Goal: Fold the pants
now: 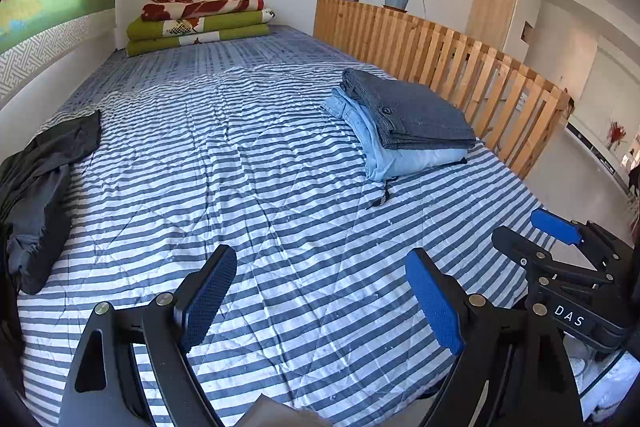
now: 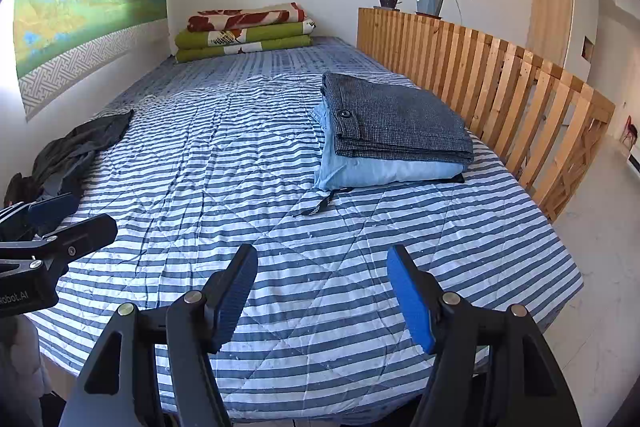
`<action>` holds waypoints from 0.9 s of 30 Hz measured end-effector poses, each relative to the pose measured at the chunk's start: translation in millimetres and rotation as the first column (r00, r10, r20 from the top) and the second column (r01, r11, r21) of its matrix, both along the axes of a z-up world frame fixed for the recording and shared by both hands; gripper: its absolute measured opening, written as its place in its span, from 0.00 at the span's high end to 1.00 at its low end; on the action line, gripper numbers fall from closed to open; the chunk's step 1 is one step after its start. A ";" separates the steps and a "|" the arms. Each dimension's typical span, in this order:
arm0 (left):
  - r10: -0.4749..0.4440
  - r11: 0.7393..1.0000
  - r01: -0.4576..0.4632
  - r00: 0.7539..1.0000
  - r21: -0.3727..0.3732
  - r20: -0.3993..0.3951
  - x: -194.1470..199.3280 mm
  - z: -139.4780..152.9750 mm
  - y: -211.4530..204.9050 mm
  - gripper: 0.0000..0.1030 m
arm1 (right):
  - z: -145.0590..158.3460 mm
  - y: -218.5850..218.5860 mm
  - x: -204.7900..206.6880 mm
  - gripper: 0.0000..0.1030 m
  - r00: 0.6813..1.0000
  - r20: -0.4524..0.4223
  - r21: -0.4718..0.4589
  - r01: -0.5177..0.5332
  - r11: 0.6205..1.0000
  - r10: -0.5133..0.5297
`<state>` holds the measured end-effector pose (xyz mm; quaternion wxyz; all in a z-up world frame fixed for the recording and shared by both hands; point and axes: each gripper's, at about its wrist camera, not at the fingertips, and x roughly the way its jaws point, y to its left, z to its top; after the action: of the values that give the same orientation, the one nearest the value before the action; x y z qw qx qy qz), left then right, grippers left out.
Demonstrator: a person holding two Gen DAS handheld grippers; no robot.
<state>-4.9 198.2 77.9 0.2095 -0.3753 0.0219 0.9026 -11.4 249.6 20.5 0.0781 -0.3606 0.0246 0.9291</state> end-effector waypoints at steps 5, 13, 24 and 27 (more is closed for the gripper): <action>-0.002 1.000 0.002 1.000 0.000 -0.001 1.1 -0.5 1.0 0.14 | -0.1 0.5 -0.5 0.38 1.000 0.000 0.000 0.001 1.000 -0.001; -0.002 1.000 0.002 1.000 0.000 -0.002 1.3 -0.5 1.1 0.14 | -1.7 2.3 -1.7 0.38 1.000 0.004 -0.003 -0.001 1.000 0.001; -0.004 1.000 0.004 1.000 -0.001 -0.005 2.2 -0.4 1.6 0.14 | -3.0 0.8 -1.8 0.38 1.000 0.007 0.000 -0.002 1.000 0.002; -0.004 1.000 0.004 1.000 -0.001 -0.006 2.6 -0.9 1.5 0.14 | -3.2 0.7 -1.8 0.38 1.000 0.007 -0.001 -0.002 1.000 0.002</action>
<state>-2.2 199.8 77.1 0.2110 -0.3728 0.0234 0.9033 -13.2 250.2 17.3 0.0773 -0.3640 0.0244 0.9279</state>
